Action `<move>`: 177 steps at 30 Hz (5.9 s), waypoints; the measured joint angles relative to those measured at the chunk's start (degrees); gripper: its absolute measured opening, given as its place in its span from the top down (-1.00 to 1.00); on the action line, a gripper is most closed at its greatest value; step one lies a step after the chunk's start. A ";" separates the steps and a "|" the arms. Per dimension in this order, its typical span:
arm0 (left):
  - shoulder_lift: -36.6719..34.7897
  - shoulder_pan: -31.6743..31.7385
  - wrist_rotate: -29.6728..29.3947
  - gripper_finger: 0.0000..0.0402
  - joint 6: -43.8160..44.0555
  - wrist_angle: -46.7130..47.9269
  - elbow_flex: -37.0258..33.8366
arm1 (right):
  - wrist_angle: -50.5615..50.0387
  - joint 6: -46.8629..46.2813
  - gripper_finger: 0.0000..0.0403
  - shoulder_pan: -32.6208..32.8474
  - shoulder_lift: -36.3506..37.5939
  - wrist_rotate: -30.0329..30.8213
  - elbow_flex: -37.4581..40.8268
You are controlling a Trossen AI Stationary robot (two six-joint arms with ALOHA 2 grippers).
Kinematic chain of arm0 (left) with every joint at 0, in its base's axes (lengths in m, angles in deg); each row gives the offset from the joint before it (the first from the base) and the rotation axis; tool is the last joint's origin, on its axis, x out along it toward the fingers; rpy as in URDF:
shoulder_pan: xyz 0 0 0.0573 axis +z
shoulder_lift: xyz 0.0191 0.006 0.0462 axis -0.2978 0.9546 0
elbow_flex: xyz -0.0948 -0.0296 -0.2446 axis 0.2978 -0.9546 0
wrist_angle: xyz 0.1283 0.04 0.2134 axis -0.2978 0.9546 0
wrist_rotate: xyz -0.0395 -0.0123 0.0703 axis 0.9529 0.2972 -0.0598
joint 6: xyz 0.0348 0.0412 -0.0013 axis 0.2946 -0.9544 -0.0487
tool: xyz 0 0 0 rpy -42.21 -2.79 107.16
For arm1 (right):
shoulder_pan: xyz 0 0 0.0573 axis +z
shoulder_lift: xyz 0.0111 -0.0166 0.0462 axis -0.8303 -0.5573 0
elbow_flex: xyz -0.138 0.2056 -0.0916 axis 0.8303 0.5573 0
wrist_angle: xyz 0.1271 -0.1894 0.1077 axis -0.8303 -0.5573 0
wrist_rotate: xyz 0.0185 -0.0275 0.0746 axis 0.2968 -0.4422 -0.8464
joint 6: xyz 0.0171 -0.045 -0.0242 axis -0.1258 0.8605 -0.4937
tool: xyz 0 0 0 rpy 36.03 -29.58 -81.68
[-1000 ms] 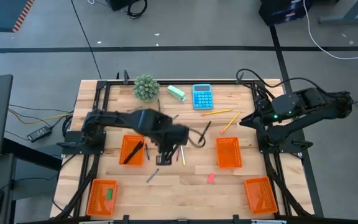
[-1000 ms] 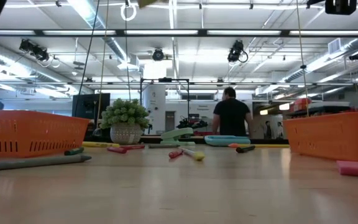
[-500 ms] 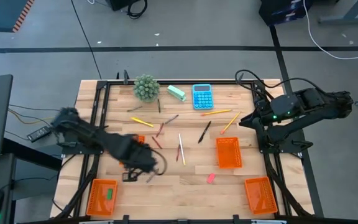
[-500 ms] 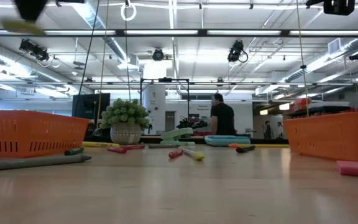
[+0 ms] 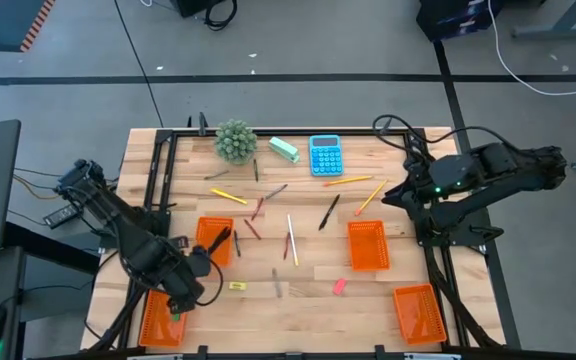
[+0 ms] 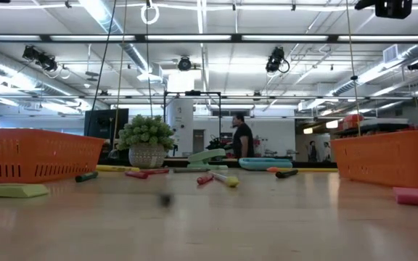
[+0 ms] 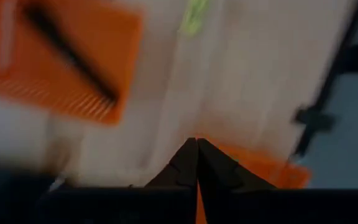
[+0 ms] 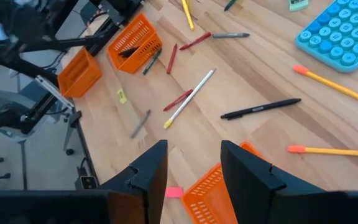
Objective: Sort crayons/erasers/pens/pencils in bins
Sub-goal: Put the yellow eraser into the bottom left orange basket
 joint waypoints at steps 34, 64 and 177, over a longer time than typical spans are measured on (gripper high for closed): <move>25.16 12.12 1.95 0.16 -29.09 -24.93 -2.41 | 0.48 -5.25 0.23 0.02 -7.02 -0.91 0.00; 21.42 11.95 3.33 0.30 -29.19 -28.52 -7.54 | 0.46 -3.55 0.23 0.00 -7.02 1.32 0.01; 26.17 10.87 1.18 0.53 -31.72 -28.54 -7.37 | 0.44 -3.58 0.23 0.02 -7.00 4.22 0.02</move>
